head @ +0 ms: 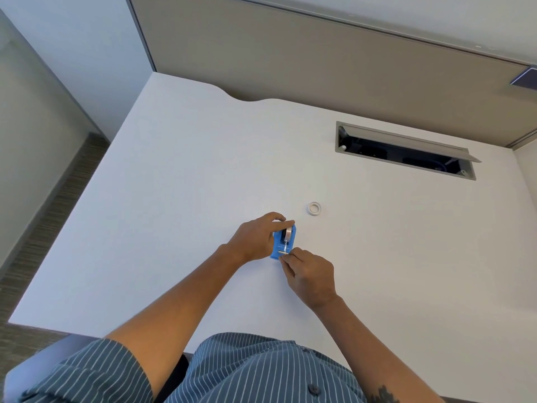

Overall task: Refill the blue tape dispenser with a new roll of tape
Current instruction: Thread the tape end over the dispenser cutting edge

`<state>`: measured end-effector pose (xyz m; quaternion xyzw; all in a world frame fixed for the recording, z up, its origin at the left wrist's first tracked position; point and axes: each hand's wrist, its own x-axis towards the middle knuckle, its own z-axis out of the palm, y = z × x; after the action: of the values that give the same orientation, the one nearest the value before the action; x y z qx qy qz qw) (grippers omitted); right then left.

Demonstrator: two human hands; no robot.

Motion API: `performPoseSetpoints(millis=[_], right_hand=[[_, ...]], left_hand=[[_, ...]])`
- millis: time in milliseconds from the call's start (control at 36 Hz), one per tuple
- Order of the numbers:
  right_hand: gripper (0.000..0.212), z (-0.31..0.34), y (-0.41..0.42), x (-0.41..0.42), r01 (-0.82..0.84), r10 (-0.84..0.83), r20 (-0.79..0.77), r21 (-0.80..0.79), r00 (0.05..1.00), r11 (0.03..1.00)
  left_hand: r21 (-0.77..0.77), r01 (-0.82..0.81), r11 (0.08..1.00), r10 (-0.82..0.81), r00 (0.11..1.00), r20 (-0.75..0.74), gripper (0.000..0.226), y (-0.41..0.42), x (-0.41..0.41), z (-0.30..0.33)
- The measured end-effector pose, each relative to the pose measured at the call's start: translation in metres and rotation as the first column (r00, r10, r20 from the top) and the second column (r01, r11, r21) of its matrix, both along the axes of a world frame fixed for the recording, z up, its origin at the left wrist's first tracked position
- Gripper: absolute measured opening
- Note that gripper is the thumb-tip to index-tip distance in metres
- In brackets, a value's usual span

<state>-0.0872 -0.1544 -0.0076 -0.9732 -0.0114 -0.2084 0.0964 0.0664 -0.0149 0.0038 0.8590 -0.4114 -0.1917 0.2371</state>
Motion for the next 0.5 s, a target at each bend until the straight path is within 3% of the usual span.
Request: performPoseSetpoints(millis=[250, 500], right_hand=[[0.010, -0.006, -0.007, 0.001, -0.035, 0.034, -0.023, -0.053, 0.999, 0.998], [0.011, -0.005, 0.004, 0.001, 0.044, -0.047, -0.052, -0.064, 0.998, 0.997]], left_hand=[[0.010, 0.004, 1.000, -0.003, 1.000, -0.014, 0.067, 0.000, -0.001, -0.001], [0.020, 0.019, 1.000, -0.018, 0.999, -0.036, 0.067, 0.001, -0.003, 0.001]])
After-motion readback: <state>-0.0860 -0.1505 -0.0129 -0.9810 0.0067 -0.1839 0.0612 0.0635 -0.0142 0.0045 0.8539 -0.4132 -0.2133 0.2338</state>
